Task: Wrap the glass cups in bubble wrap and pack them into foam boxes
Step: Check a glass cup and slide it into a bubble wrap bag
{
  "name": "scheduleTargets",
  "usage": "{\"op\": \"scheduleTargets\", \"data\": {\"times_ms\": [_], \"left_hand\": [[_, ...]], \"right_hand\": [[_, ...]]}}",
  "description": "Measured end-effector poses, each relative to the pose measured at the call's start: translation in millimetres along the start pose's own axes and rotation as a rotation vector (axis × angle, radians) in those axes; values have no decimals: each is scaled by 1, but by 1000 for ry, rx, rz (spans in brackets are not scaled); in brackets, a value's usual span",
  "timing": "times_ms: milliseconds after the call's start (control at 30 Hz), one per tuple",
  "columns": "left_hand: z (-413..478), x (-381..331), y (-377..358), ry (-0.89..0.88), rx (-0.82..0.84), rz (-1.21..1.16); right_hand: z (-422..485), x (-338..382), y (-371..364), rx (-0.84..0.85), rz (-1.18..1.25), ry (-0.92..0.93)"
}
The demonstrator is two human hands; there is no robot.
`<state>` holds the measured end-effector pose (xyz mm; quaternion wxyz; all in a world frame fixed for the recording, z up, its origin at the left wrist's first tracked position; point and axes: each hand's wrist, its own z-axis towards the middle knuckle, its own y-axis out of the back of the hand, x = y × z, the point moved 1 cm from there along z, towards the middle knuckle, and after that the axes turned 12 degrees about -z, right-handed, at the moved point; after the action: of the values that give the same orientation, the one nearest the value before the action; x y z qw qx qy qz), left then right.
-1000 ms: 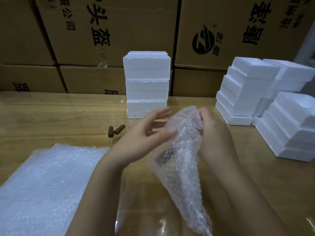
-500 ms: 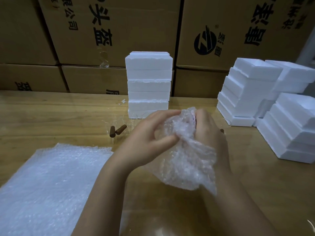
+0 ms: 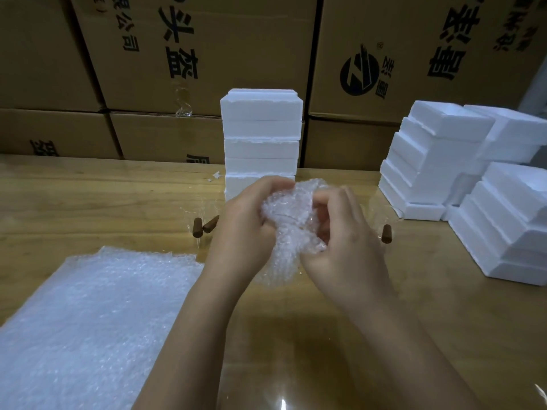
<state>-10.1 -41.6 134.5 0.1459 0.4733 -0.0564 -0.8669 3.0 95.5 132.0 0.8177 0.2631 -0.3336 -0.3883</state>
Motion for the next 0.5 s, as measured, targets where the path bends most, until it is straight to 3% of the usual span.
{"op": "scheduleTargets", "data": {"times_ms": [133, 300, 433, 500], "left_hand": [[1, 5, 3, -10, -74, -24], [0, 4, 2, -29, -42, 40], [0, 5, 2, -72, 47, 65], [0, 4, 2, -90, 41, 81]], "right_hand": [[3, -9, 6, 78, 284, 9], [5, -13, 6, 73, 612, -178], [5, -18, 3, 377, 556, -207], [4, -18, 2, 412, 516, -192]]}}
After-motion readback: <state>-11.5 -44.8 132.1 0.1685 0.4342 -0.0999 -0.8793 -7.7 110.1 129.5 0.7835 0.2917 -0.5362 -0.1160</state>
